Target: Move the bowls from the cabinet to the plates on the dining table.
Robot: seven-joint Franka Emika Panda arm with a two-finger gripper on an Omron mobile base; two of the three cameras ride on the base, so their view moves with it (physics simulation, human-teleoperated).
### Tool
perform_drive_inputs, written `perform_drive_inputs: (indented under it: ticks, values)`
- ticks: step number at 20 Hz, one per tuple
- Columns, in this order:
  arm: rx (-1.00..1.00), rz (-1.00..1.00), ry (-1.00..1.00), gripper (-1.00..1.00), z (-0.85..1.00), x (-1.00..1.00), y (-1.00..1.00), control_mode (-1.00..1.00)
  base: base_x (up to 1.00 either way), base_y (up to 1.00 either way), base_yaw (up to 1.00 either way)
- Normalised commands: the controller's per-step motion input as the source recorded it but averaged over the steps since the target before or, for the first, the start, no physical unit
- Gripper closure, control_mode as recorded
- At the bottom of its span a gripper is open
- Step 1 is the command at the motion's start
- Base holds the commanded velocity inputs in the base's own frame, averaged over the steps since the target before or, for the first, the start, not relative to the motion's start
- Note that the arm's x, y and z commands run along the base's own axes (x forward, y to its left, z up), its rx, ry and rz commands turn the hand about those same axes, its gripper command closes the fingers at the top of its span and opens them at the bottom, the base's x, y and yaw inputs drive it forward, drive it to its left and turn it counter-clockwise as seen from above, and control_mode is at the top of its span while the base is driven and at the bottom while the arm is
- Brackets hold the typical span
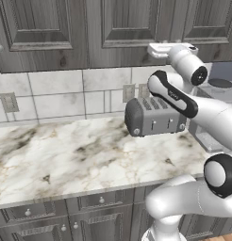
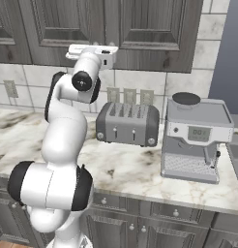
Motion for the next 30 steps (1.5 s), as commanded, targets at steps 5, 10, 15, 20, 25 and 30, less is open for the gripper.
perform_drive_inputs:
  ticks: [5, 10, 15, 20, 25, 30]
  values:
    - [0.0, 0.01, 0.05, 1.0, 0.0, -0.37, 0.0, -1.0, 0.0, 0.0, 0.0]
    - [0.0, 0.01, 0.01, 1.0, 0.0, -0.49, 0.0, -1.0, 0.0, 0.0, 0.0]
    - [0.0, 0.0, 0.0, 1.0, -0.05, -0.46, 0.01, -1.0, 0.0, 0.0, 0.0]
    - [-0.03, 0.0, 0.0, 1.0, -0.15, -0.44, 0.11, -1.0, 0.0, 0.0, 0.0]
    - [-0.03, -0.01, 0.0, 1.0, -0.08, -0.5, 0.18, -1.0, 0.0, 0.0, 0.0]
    - [-0.02, 0.0, 0.0, 1.0, -0.03, -0.53, 0.16, -1.0, 0.0, 0.0, 0.0]
